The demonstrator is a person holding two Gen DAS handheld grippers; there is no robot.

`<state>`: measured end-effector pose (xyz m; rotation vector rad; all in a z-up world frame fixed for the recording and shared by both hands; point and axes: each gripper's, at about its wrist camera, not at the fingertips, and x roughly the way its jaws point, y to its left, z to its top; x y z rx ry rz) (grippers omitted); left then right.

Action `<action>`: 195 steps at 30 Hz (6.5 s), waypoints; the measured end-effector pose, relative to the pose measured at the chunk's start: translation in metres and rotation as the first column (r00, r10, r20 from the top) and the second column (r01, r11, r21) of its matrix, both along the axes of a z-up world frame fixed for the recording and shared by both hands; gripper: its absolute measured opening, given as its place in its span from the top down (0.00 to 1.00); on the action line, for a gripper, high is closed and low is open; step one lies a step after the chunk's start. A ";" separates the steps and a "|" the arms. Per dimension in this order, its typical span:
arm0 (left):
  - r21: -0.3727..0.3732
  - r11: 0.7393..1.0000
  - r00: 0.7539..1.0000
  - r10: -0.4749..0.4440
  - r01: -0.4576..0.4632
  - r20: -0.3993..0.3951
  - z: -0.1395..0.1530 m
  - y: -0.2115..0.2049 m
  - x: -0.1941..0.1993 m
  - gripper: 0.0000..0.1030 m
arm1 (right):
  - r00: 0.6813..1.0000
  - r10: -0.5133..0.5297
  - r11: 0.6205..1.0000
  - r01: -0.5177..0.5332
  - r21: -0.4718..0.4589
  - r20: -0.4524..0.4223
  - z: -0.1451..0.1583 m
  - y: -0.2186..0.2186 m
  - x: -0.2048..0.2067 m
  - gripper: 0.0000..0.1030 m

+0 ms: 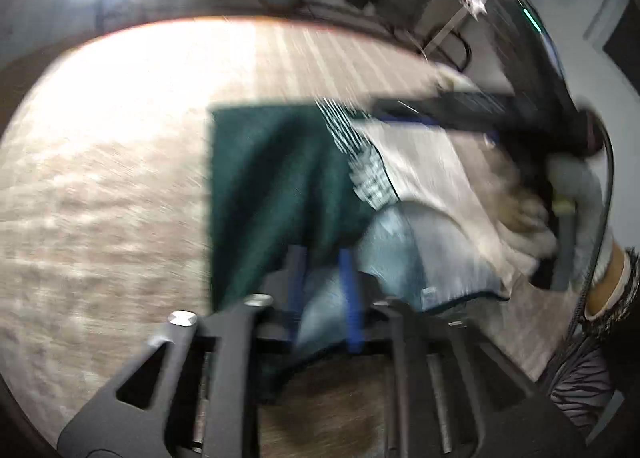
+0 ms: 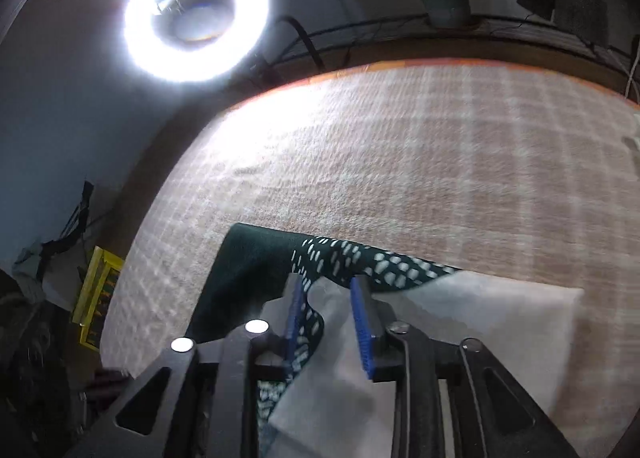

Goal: Fold small clothes

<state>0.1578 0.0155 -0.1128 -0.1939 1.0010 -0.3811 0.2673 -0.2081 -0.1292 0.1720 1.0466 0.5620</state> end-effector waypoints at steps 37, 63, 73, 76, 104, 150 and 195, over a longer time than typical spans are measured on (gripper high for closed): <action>-0.243 0.952 0.957 0.120 -0.186 -0.264 -0.053 0.035 0.071 0.94 | 0.950 -0.137 0.935 0.217 0.281 -0.280 -0.062 -0.109 -0.049 0.96; -0.105 0.994 0.999 0.012 -0.008 0.030 0.038 -0.055 0.051 0.98 | 0.990 -0.134 0.990 0.132 0.041 0.053 0.051 -0.107 -0.075 0.99; -0.126 0.987 0.993 -0.089 0.098 0.074 0.050 -0.153 0.088 0.98 | 0.971 -0.210 0.977 0.212 -0.002 0.111 0.074 -0.192 -0.071 0.99; -0.121 0.984 0.989 -0.122 0.133 0.089 0.053 -0.188 0.102 0.98 | 0.964 -0.236 0.971 0.239 -0.011 0.121 0.081 -0.226 -0.063 0.99; -0.082 0.970 0.964 -0.214 0.228 0.156 0.031 -0.410 0.208 0.98 | 0.932 -0.289 0.923 0.332 -0.194 0.218 0.080 -0.416 0.055 0.99; 0.057 0.978 0.896 -0.204 0.198 0.395 0.157 -0.291 0.022 0.24 | 0.800 -0.408 0.830 0.526 -0.186 0.440 0.200 -0.324 -0.127 0.45; 0.187 0.966 0.884 -0.239 0.176 0.403 0.109 -0.233 -0.061 0.00 | 0.658 -0.591 0.705 0.702 -0.097 0.466 0.125 -0.256 -0.192 0.00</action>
